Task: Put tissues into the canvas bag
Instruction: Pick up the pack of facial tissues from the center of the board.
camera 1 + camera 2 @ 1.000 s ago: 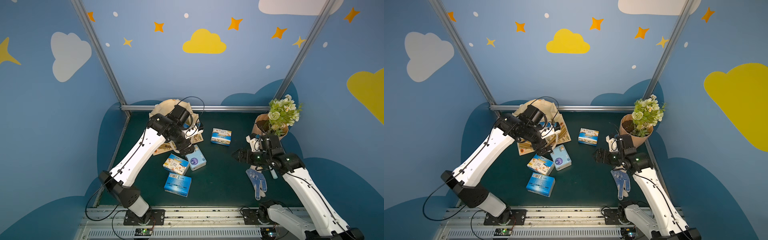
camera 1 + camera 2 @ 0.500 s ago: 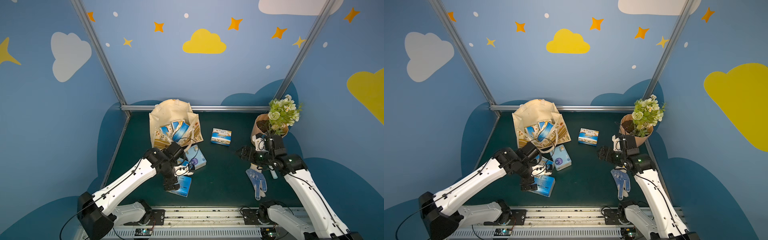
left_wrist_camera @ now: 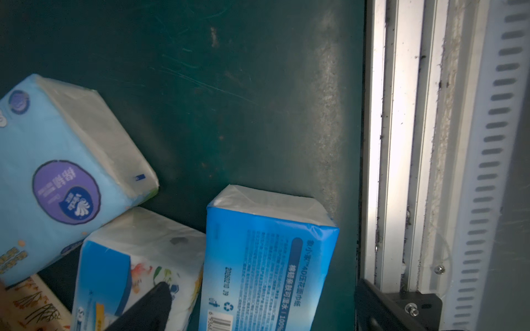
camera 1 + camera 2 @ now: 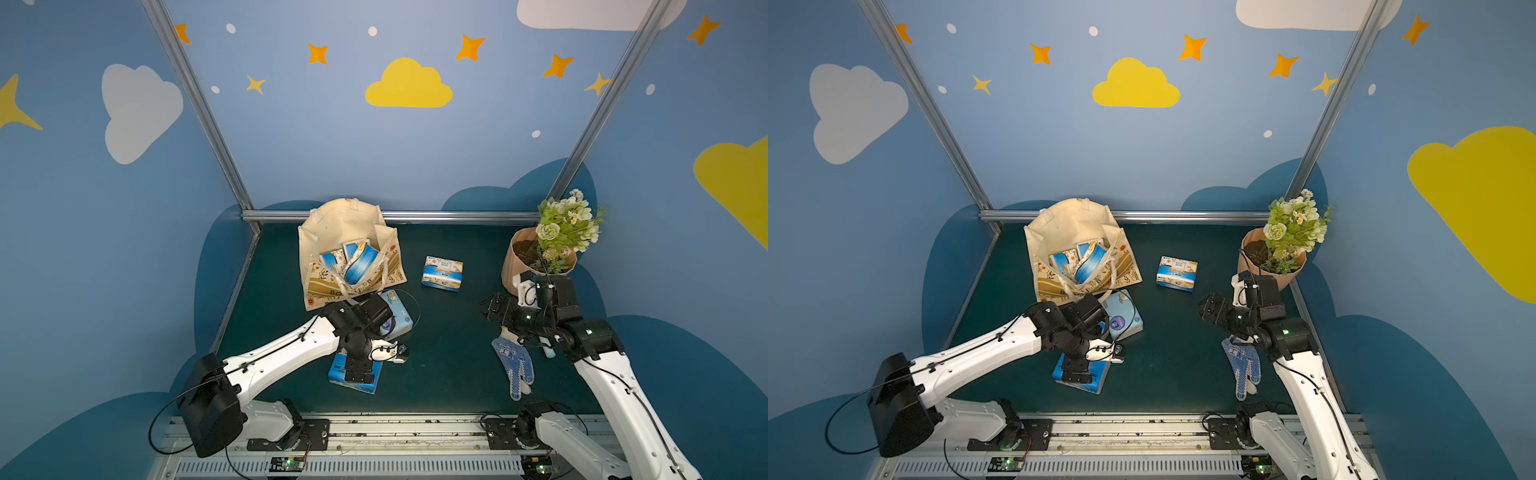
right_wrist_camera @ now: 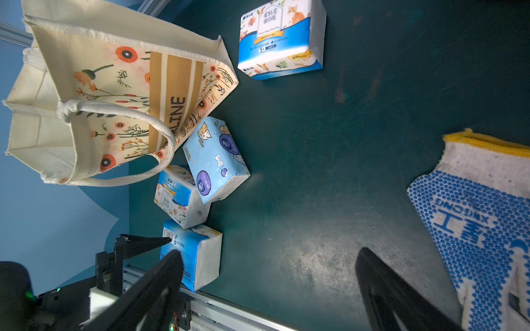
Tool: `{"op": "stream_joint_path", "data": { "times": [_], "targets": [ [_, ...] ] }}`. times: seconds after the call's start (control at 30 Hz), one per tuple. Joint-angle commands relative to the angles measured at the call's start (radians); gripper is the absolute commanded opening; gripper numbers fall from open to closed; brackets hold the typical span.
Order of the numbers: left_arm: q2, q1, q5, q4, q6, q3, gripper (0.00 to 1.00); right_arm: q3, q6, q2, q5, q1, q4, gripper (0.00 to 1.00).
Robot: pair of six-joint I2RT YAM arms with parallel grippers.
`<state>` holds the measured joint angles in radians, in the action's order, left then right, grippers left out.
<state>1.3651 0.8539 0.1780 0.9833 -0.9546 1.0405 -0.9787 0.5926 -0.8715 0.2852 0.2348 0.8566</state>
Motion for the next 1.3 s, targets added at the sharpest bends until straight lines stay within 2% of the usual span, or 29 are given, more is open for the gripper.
{"op": "stream_joint_path", "data": {
  "times": [0.0, 0.3, 0.87, 0.93, 1.0, 1.13, 1.27],
  "targets": [
    [0.034, 0.014, 0.017, -0.012, -0.076, -0.01, 1.0, 0.012, 0.012, 0.024, -0.01, -0.006, 0.034, 0.95],
    [0.099, 0.022, -0.041, -0.077, -0.138, -0.06, 1.0, 0.031, 0.019, 0.048, -0.023, -0.006, 0.052, 0.95],
    [0.166, 0.025, -0.049, -0.188, -0.103, -0.146, 0.99, 0.049, 0.029, 0.025, -0.017, -0.008, 0.013, 0.95],
    [0.164, 0.026, -0.051, -0.198, -0.094, -0.145, 0.96, 0.049, 0.027, 0.026, -0.02, -0.008, 0.015, 0.95],
    [0.163, 0.025, -0.052, -0.198, -0.085, -0.139, 0.88, 0.052, 0.026, 0.027, -0.021, -0.008, 0.015, 0.95],
    [0.165, 0.029, -0.052, -0.198, -0.066, -0.125, 0.64, 0.055, 0.024, 0.029, -0.021, -0.008, 0.013, 0.95],
    [0.168, 0.031, -0.053, -0.182, -0.041, -0.101, 0.58, 0.055, 0.021, 0.031, -0.02, -0.008, 0.014, 0.95]
  ]
}}
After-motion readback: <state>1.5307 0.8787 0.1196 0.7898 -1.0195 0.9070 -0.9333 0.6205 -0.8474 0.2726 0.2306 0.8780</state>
